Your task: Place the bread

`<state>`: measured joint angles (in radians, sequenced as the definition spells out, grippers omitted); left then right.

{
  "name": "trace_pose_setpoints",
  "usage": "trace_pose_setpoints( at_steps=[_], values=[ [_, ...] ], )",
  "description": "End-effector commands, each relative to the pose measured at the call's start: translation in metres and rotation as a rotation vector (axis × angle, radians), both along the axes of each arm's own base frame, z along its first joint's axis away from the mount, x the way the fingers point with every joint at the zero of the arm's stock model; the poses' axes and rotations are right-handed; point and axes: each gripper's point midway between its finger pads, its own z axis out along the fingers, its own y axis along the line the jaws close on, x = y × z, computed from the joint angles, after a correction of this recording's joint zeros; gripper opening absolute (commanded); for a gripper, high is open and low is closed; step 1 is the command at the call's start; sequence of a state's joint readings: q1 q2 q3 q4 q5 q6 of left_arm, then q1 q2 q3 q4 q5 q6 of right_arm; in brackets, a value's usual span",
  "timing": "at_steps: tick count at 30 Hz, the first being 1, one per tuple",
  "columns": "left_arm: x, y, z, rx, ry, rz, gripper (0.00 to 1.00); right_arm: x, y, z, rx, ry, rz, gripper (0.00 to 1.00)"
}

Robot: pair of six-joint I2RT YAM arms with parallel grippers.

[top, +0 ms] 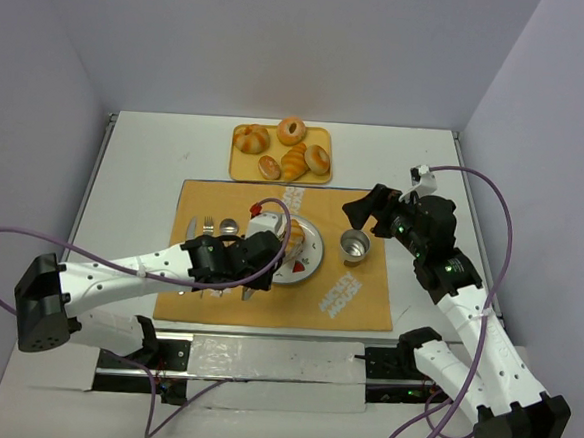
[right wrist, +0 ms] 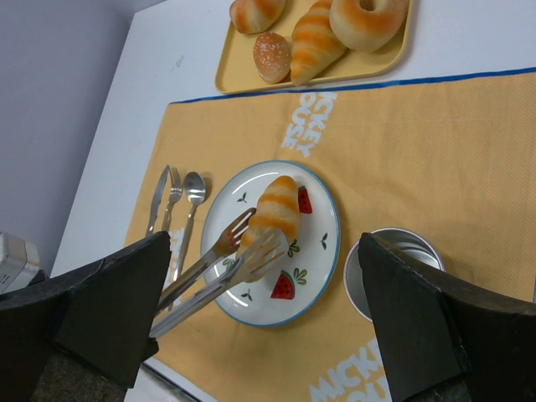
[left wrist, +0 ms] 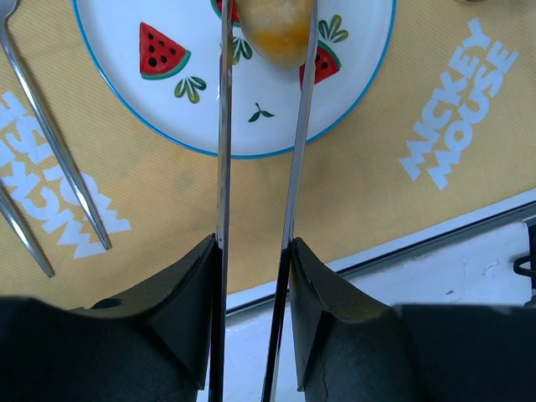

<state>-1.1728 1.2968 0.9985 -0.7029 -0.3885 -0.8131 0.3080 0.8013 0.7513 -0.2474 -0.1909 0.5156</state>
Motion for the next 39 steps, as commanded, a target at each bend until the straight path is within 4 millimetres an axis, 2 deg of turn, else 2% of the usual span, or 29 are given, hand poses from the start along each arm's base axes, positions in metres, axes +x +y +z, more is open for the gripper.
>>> trace_pose_setpoints(
  at_steps=[1, 6, 11, 15, 19, 30, 34, 37, 38, 39],
  values=[
    [0.0, -0.01, 0.004, -0.042, -0.008, 0.009, 0.44, 0.005, 0.0, 0.009, -0.001, -0.04, -0.006, 1.0],
    [-0.001, -0.01, 0.002, -0.043, -0.002, 0.013, 0.53, 0.005, 0.001, 0.011, 0.002, -0.042, -0.004, 1.0],
    [0.0, -0.011, 0.004, -0.037, -0.011, 0.018, 0.58, 0.006, 0.001, 0.012, 0.0, -0.044, -0.001, 1.0],
    [-0.001, -0.014, 0.009, -0.044, -0.02, 0.017, 0.57, 0.006, 0.001, 0.012, -0.001, -0.044, -0.003, 1.0],
    [-0.001, -0.013, 0.022, -0.057, -0.044, 0.029, 0.57, 0.006, 0.001, 0.01, 0.001, -0.041, -0.004, 1.0],
    [0.005, 0.002, 0.052, -0.087, -0.101, 0.086, 0.57, 0.005, 0.002, 0.01, 0.005, -0.041, -0.002, 1.0],
    [0.017, 0.008, 0.069, -0.094, -0.155, 0.149, 0.6, 0.005, 0.003, 0.011, 0.012, -0.044, 0.003, 1.0],
    [0.036, 0.013, 0.08, -0.107, -0.182, 0.201, 0.6, 0.005, 0.004, 0.013, 0.021, -0.047, 0.009, 1.0],
    [0.047, 0.02, 0.081, -0.101, -0.191, 0.225, 0.6, 0.005, 0.005, 0.013, 0.02, -0.048, 0.011, 1.0],
    [0.056, 0.019, 0.087, -0.127, -0.204, 0.238, 0.6, 0.004, 0.005, 0.013, 0.022, -0.048, 0.01, 1.0]
  ],
)
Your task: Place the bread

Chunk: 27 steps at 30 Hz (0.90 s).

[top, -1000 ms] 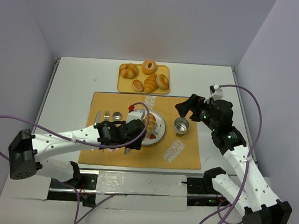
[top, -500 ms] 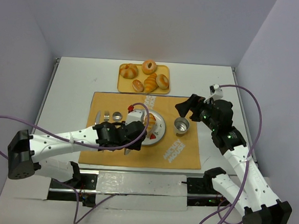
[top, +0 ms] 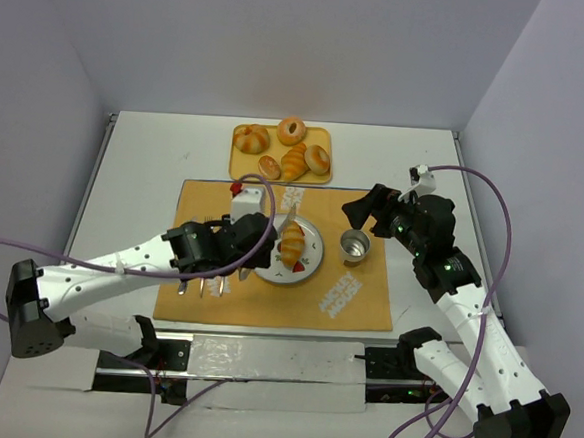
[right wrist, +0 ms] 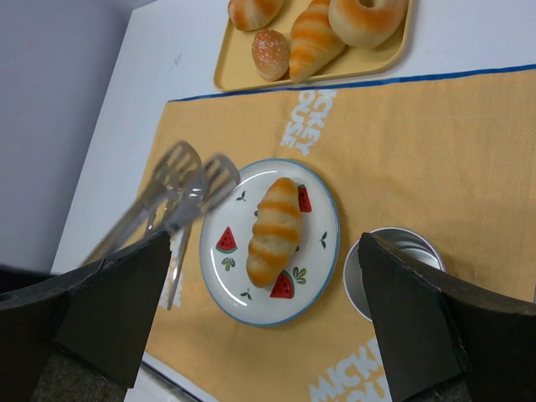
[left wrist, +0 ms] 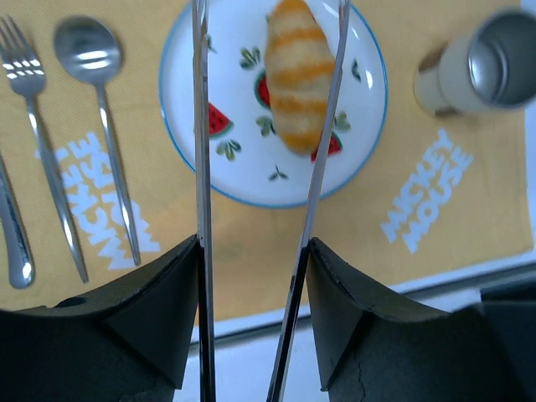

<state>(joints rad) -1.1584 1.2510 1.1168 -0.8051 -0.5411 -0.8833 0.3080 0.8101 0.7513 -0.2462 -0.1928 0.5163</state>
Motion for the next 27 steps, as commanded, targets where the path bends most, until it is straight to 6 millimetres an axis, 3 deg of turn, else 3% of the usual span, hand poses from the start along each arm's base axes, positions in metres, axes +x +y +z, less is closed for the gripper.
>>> trace_pose_setpoints(
  at_steps=[1, 7, 10, 12, 18, 21, 24, 27],
  values=[
    [0.037, 0.009, 0.038, -0.083, -0.094, 0.094, 0.59, 0.004, 0.004, 0.016, 0.022, -0.057, 0.011, 1.0],
    [0.106, 0.045, 0.054, -0.083, -0.139, 0.212, 0.59, 0.004, 0.004, 0.017, 0.018, -0.059, 0.013, 1.0],
    [0.15, 0.083, 0.062, -0.051, -0.159, 0.318, 0.59, 0.004, 0.005, 0.018, 0.022, -0.059, 0.019, 1.0],
    [0.17, 0.097, 0.068, -0.036, -0.167, 0.347, 0.59, 0.004, 0.006, 0.019, 0.024, -0.062, 0.022, 1.0],
    [0.235, 0.16, 0.045, 0.007, -0.136, 0.507, 0.59, 0.002, 0.006, 0.02, 0.024, -0.065, 0.025, 1.0],
    [0.263, 0.188, 0.016, 0.034, -0.084, 0.579, 0.58, 0.003, 0.006, 0.019, 0.022, -0.063, 0.024, 1.0],
    [0.284, 0.215, 0.008, 0.037, -0.085, 0.636, 0.58, 0.002, 0.006, 0.018, 0.021, -0.063, 0.026, 1.0],
    [0.303, 0.238, -0.017, 0.076, -0.045, 0.686, 0.58, 0.002, 0.007, 0.018, 0.023, -0.066, 0.032, 1.0]
  ],
)
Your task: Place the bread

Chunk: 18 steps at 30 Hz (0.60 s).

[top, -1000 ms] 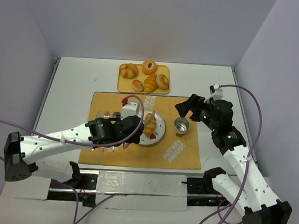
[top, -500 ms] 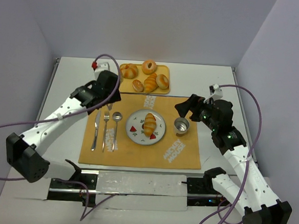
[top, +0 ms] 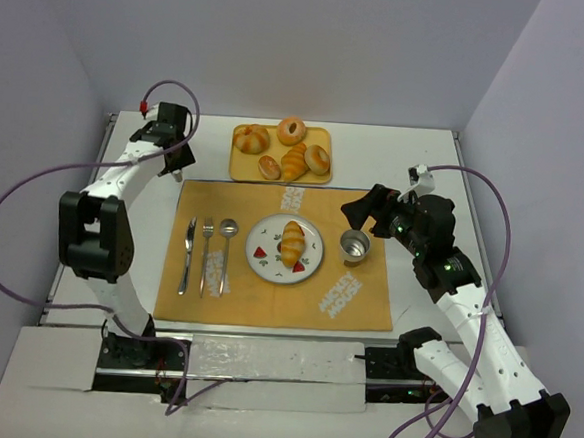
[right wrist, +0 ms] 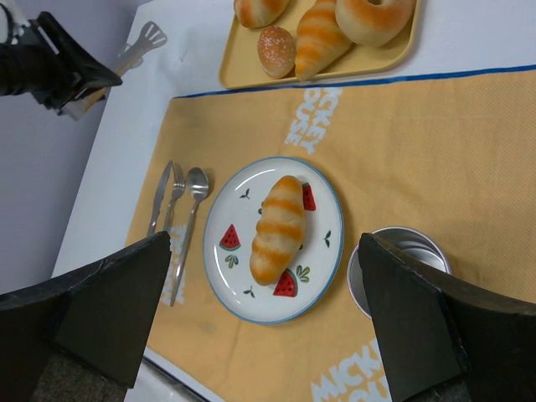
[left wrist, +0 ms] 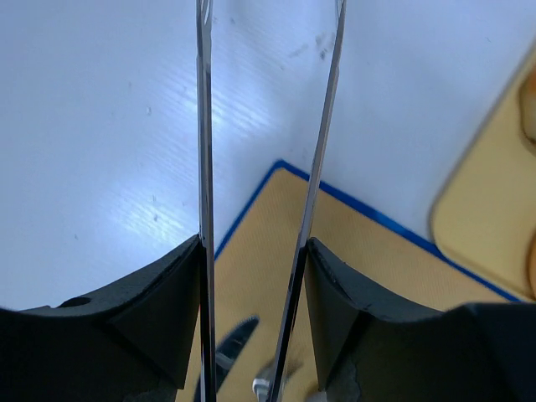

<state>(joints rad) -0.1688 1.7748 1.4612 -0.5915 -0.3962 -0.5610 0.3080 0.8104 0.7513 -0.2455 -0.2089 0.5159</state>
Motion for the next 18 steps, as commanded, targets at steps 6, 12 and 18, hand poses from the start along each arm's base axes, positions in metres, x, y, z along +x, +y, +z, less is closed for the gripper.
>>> trace_pose_setpoints(
  at_steps=[6, 12, 18],
  values=[
    [0.063, 0.039, 0.011, 0.016, -0.085, 0.078, 0.59, 0.004, 0.004, 0.014, 0.013, -0.058, 0.016, 1.0],
    [0.068, 0.059, -0.025, 0.02, 0.007, 0.108, 0.6, 0.003, 0.003, 0.013, 0.006, -0.06, 0.015, 1.0],
    [0.055, 0.076, -0.067, 0.032, 0.112, 0.132, 0.64, 0.003, 0.006, 0.014, 0.015, -0.057, 0.025, 1.0]
  ],
)
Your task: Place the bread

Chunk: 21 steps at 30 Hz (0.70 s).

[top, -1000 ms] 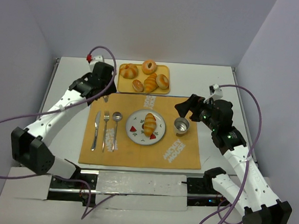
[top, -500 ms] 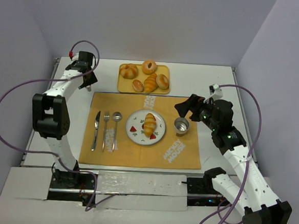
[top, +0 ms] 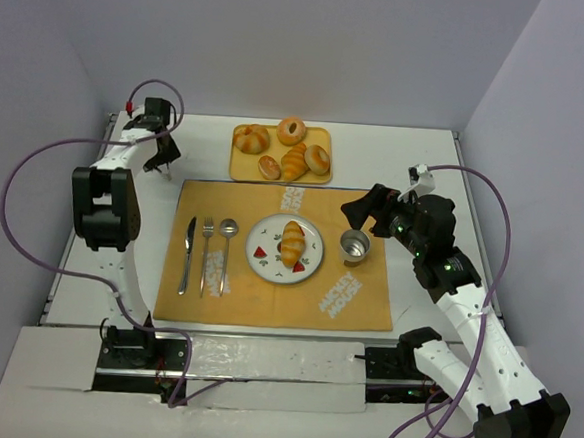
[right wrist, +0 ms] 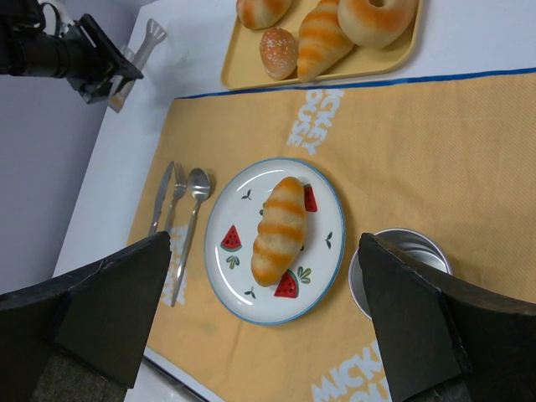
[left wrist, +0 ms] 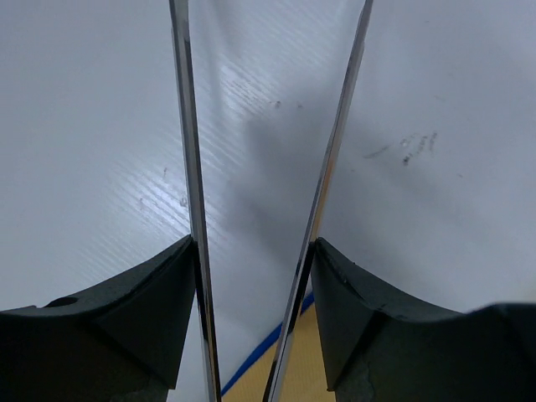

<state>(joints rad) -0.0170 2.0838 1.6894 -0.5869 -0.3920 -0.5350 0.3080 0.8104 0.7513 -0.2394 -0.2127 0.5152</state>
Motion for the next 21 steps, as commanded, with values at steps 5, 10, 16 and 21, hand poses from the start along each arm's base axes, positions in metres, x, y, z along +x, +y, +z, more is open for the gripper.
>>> trace_pose_setpoints(
  at_steps=[5, 10, 16, 21],
  values=[
    [-0.015, 0.018, -0.041, -0.016, 0.081, 0.012, 0.67, 0.003, 0.005, 0.013, 0.011, -0.052, 0.02, 1.0],
    [-0.02, 0.016, -0.06, -0.034, 0.124, 0.012, 0.7, 0.003, 0.005, 0.012, 0.014, -0.049, 0.02, 1.0],
    [-0.022, 0.013, -0.065, -0.049, 0.128, 0.013, 0.76, 0.002, 0.005, 0.012, 0.014, -0.049, 0.02, 1.0],
    [-0.018, 0.014, -0.043, -0.043, 0.086, 0.012, 0.8, 0.002, 0.005, 0.013, 0.014, -0.054, 0.022, 1.0]
  ],
)
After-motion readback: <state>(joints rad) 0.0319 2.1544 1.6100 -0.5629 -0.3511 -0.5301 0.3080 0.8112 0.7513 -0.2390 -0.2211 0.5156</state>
